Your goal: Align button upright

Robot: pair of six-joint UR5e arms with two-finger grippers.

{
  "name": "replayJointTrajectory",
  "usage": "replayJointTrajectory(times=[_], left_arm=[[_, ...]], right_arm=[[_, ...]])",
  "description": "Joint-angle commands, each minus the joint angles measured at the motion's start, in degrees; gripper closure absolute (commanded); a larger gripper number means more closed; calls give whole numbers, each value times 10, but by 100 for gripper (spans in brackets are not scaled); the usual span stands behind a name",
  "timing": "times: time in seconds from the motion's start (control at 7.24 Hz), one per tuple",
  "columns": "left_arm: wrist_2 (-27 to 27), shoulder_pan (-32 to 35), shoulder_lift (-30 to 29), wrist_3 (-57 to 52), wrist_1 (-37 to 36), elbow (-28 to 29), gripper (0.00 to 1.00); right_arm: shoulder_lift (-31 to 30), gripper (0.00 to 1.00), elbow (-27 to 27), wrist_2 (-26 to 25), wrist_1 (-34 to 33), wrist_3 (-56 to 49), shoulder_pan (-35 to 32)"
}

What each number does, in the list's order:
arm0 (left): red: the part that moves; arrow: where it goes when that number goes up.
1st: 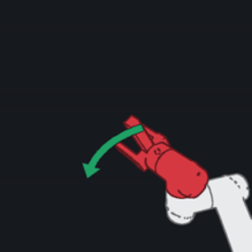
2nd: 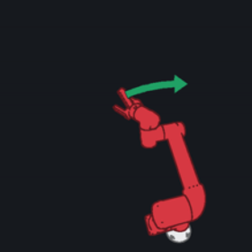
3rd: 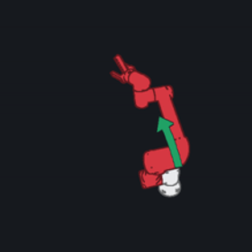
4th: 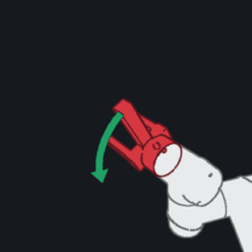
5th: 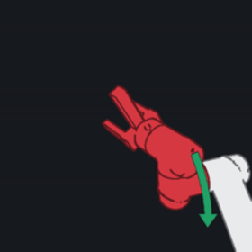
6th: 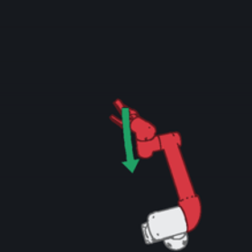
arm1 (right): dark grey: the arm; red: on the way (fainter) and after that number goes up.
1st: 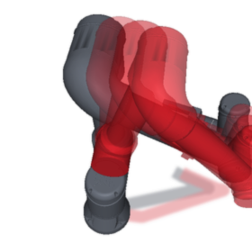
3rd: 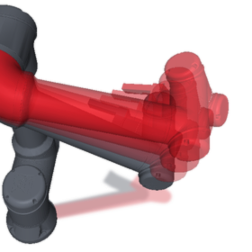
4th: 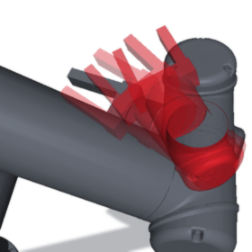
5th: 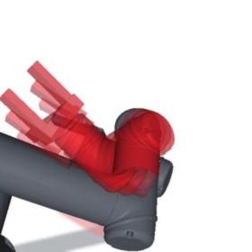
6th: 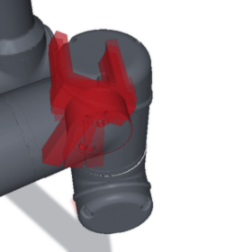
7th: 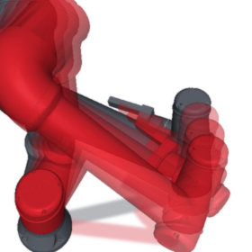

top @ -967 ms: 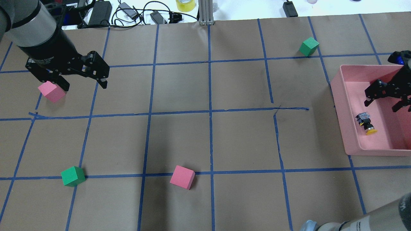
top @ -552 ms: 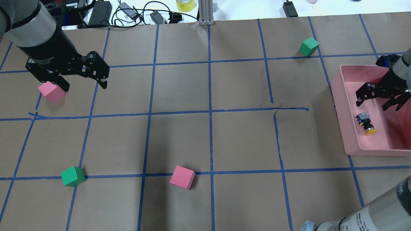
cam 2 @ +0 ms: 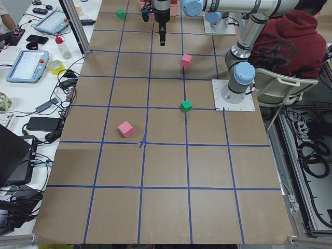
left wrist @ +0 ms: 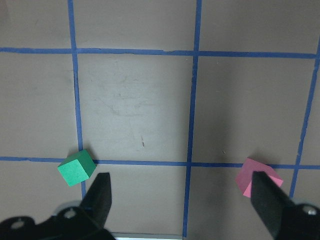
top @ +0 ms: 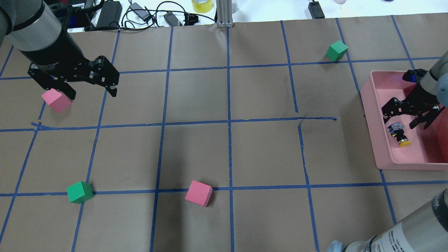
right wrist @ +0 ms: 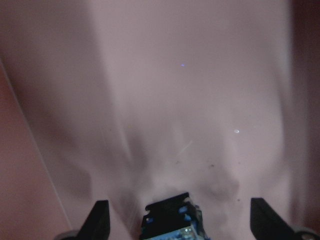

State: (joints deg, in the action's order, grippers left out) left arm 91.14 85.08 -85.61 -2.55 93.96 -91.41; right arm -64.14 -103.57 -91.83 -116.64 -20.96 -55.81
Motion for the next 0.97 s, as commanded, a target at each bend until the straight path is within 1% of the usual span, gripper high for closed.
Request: replayJointTrajectory(times=[0.0,0.14,0.55,0.69,0.83], left_arm=[[0,0,0,0,0,0,0],[0,0,0,0,0,0,0],[0,0,0,0,0,0,0],[0,0,0,0,0,0,0],[0,0,0,0,0,0,0]], right_arm=[[0,58,-15,4,-5,0,0],[0,100,-15,7,-3,3,0],[-12,100,3,4,-5,10,0],[-37,100,23,-1,4,9,0],[-60,100,38,-3,32,9,-1]])
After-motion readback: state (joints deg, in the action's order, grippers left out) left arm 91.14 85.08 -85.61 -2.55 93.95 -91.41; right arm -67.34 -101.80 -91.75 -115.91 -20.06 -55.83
